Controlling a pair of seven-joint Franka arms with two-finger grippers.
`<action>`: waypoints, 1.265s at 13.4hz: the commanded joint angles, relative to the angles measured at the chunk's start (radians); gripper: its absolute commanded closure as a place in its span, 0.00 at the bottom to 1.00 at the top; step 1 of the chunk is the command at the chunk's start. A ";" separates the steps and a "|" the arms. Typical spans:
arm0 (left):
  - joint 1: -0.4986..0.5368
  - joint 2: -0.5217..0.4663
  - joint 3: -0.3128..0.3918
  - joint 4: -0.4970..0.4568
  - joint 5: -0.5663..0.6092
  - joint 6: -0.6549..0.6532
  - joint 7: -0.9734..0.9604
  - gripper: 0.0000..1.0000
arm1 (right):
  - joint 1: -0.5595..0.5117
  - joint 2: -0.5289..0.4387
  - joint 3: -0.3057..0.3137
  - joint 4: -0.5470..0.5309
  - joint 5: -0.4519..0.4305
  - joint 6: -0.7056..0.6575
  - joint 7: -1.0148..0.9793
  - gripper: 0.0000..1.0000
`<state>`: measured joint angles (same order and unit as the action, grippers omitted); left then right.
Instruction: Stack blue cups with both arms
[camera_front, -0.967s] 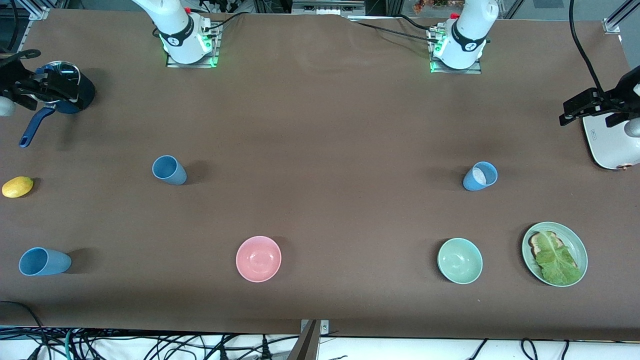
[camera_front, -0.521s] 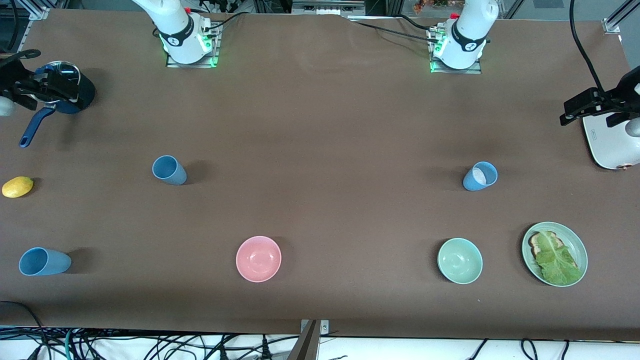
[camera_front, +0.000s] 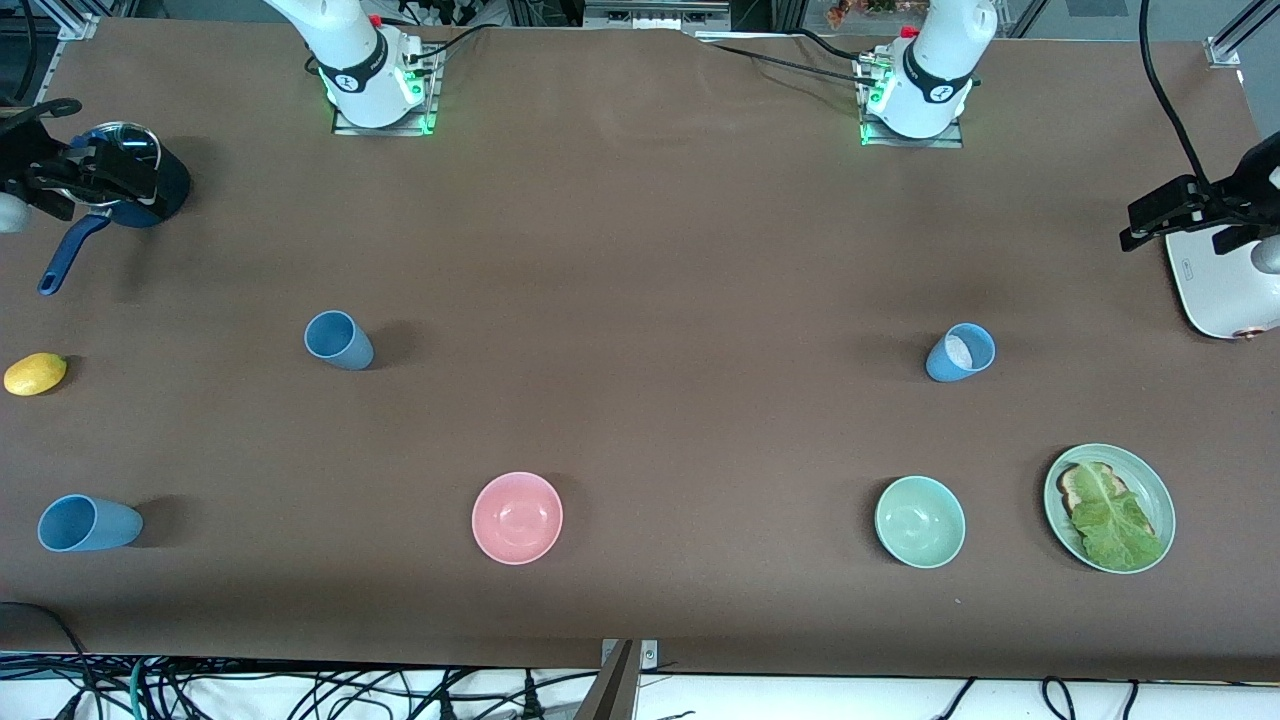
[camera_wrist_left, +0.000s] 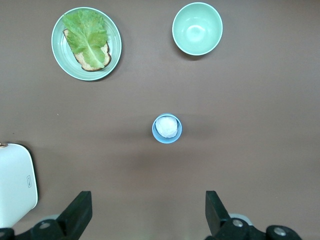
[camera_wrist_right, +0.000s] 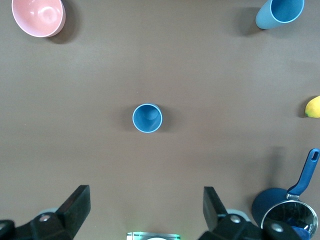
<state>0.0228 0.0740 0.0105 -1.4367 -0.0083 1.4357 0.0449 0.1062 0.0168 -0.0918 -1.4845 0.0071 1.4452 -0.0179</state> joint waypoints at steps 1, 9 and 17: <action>0.003 -0.003 0.002 0.010 -0.007 0.002 0.009 0.00 | -0.002 -0.011 0.001 0.007 0.005 -0.012 -0.005 0.00; -0.011 0.033 0.002 0.010 -0.009 0.028 0.013 0.01 | -0.002 -0.011 0.001 0.007 0.007 -0.014 -0.001 0.00; -0.008 0.208 0.002 -0.016 0.002 0.271 0.023 0.01 | -0.002 -0.011 0.000 0.009 0.001 -0.019 -0.013 0.00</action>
<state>0.0141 0.2525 0.0096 -1.4480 -0.0083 1.6720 0.0450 0.1061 0.0165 -0.0924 -1.4841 0.0069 1.4445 -0.0178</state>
